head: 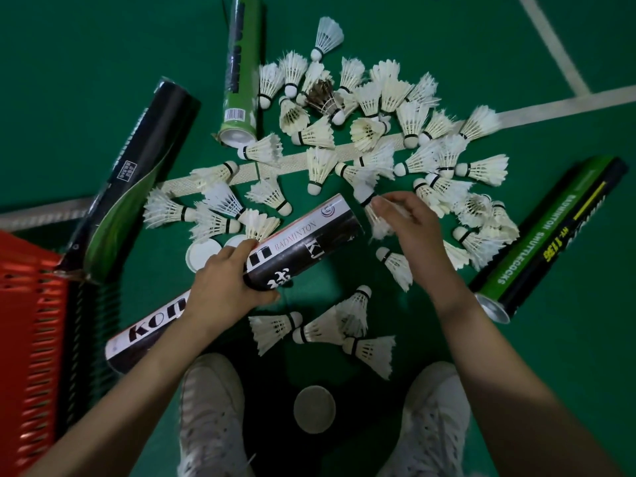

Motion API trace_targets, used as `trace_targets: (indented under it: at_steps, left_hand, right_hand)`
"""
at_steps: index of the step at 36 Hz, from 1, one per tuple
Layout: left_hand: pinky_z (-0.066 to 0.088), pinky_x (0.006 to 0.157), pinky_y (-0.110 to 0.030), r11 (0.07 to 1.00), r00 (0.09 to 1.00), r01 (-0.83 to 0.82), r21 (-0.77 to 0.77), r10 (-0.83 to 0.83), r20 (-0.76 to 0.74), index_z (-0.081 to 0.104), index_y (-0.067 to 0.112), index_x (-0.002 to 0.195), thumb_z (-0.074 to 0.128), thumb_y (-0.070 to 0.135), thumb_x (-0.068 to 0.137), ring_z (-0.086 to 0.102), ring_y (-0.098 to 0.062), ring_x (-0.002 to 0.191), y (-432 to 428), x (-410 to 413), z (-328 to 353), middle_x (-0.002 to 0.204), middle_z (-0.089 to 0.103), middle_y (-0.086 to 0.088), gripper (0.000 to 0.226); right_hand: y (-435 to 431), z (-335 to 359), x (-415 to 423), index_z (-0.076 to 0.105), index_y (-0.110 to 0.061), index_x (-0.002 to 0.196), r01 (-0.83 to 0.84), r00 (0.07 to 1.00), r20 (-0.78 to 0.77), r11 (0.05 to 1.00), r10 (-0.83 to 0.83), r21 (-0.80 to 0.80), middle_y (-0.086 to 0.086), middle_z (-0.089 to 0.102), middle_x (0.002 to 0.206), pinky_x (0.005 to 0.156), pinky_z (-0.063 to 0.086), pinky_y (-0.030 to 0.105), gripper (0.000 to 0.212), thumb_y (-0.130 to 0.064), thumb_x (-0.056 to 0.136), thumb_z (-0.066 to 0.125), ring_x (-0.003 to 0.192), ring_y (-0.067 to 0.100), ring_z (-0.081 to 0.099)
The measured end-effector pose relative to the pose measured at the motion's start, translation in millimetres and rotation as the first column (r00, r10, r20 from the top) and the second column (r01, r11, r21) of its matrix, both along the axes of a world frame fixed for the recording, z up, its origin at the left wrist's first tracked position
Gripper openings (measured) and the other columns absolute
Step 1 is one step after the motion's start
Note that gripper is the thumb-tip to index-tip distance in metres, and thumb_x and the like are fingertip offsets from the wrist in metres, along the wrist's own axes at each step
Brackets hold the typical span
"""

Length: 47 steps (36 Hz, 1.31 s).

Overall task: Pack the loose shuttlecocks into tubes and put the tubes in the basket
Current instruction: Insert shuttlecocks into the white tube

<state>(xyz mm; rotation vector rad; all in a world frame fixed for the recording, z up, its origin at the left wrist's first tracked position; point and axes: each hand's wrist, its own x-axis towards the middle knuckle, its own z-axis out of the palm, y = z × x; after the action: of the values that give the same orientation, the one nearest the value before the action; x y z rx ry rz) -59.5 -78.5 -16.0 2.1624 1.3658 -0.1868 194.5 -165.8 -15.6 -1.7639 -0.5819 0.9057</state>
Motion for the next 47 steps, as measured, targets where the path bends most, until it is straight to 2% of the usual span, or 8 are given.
trace_targets:
  at_steps: [10,17,22,26,30,34,40,47]
  left_hand:
    - [0.041,0.092,-0.041,0.986,0.994,0.106,0.131,-0.102,-0.036,0.044,0.02,0.138,0.084,0.043,0.058,0.051,-0.034,0.11,0,0,0,0.121,0.056,-0.011,0.092]
    - [0.04,0.09,-0.042,0.968,0.985,0.174,0.181,-0.173,-0.02,0.047,0.019,0.136,0.085,0.041,0.056,0.053,-0.033,0.105,-3,1,-4,0.114,0.058,-0.01,0.091]
    - [0.037,0.093,-0.04,0.973,0.986,0.164,0.161,-0.163,-0.018,0.044,0.022,0.138,0.082,0.043,0.06,0.05,-0.031,0.11,-7,3,-3,0.121,0.055,-0.007,0.089]
    - [0.04,0.09,-0.04,0.979,0.99,0.142,0.147,-0.14,-0.023,0.046,0.023,0.136,0.082,0.045,0.059,0.052,-0.031,0.107,-10,2,-7,0.117,0.057,-0.007,0.088]
    - [0.042,0.087,-0.039,0.986,0.992,0.113,0.126,-0.107,-0.06,0.046,0.024,0.134,0.08,0.049,0.059,0.054,-0.032,0.105,-13,5,-11,0.116,0.057,-0.008,0.086]
    - [0.039,0.09,-0.04,0.989,0.98,0.107,0.099,-0.088,-0.18,0.039,0.026,0.138,0.076,0.055,0.063,0.05,-0.033,0.111,-10,11,-13,0.121,0.055,-0.009,0.088]
    - [0.036,0.094,-0.041,0.986,0.961,0.144,0.081,-0.12,-0.251,0.037,0.027,0.137,0.076,0.056,0.063,0.048,-0.032,0.115,-9,14,-16,0.123,0.052,-0.009,0.089]
    - [0.037,0.092,-0.041,0.99,0.967,0.124,0.073,-0.104,-0.231,0.038,0.026,0.137,0.076,0.057,0.062,0.049,-0.032,0.114,-12,11,-18,0.123,0.053,-0.009,0.089]
  right_hand:
    - [2,24,7,0.063,-0.014,0.09,-0.335,0.897,0.213,0.911,0.386,-0.241,0.002,0.064,0.089,0.065,0.043,0.022,0.038,-0.049,0.093,0.048,0.083,0.013,0.059]
    - [15,15,-10,0.042,-0.031,0.134,-0.182,0.976,-0.133,0.981,0.172,-0.07,-0.005,0.049,0.138,0.113,0.027,0.044,0.056,-0.062,0.094,0.018,0.131,0.01,0.04]
    - [14,13,-20,0.028,-0.039,0.144,-0.161,0.938,-0.314,0.987,0.15,-0.011,-0.012,0.043,0.145,0.118,0.012,0.051,0.076,-0.077,0.081,0.013,0.142,0.015,0.025]
    - [26,16,-29,0.009,-0.03,0.151,-0.234,0.941,-0.272,0.968,0.202,-0.087,-0.004,0.027,0.155,0.117,0.009,0.037,0.057,-0.051,0.098,0.007,0.144,0.015,0.017]
    - [16,7,-21,0.018,-0.038,0.148,-0.168,0.951,-0.276,0.982,0.141,-0.08,-0.009,0.027,0.154,0.114,0.019,0.044,0.075,-0.072,0.082,0.022,0.141,0.016,0.024]
    - [-6,-17,0,0.045,-0.015,0.135,0.101,0.992,0.1,0.966,-0.079,-0.237,-0.001,0.048,0.127,0.094,0.033,0.026,0.047,-0.042,0.096,0.047,0.122,0.015,0.044]
    - [-52,-63,14,0.038,-0.007,0.135,-0.147,0.771,0.292,0.604,0.566,-0.783,0.021,0.039,0.134,0.098,0.037,0.041,0.064,-0.025,0.081,0.068,0.124,0.039,0.038]
    - [-47,-53,6,0.037,-0.014,0.106,0.065,0.939,0.341,0.95,0.045,-0.304,0.008,0.047,0.109,0.067,0.043,0.025,0.047,-0.022,0.079,0.074,0.091,0.022,0.054]
